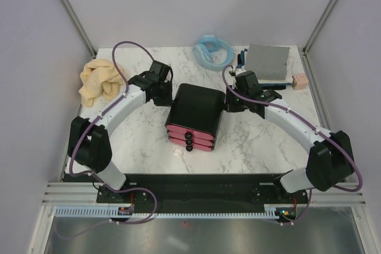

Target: Fold and stack the t-shirts

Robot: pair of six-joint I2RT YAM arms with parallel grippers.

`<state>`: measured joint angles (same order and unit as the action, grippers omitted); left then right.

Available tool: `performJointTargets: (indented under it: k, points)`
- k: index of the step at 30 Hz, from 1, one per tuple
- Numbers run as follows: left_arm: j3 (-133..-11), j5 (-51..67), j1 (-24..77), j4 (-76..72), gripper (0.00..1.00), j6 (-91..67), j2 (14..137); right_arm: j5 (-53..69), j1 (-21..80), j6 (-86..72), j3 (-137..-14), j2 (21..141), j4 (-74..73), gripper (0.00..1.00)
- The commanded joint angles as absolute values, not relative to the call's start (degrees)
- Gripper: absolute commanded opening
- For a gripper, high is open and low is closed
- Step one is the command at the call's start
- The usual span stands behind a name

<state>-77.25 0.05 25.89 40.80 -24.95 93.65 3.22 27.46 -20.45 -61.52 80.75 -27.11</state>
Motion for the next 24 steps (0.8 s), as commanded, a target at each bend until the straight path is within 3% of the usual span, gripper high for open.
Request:
performJointTargets:
  k: [1, 11, 24]
  points:
    - [-73.7, 2.6, 29.0, 39.6, 0.05, -26.0, 88.0, 6.1, 27.3, -18.5, -68.0, 86.8, -25.0, 0.27]
    - [-66.5, 5.9, 31.2, 40.8, 0.02, -28.6, 78.5, 10.1, 31.9, -15.0, -84.8, 99.4, -25.0, 0.24]
    - [-62.6, 5.7, 37.2, 50.6, 0.02, -34.3, 66.2, 22.5, 43.9, -13.4, -113.4, 126.2, -26.3, 0.22]
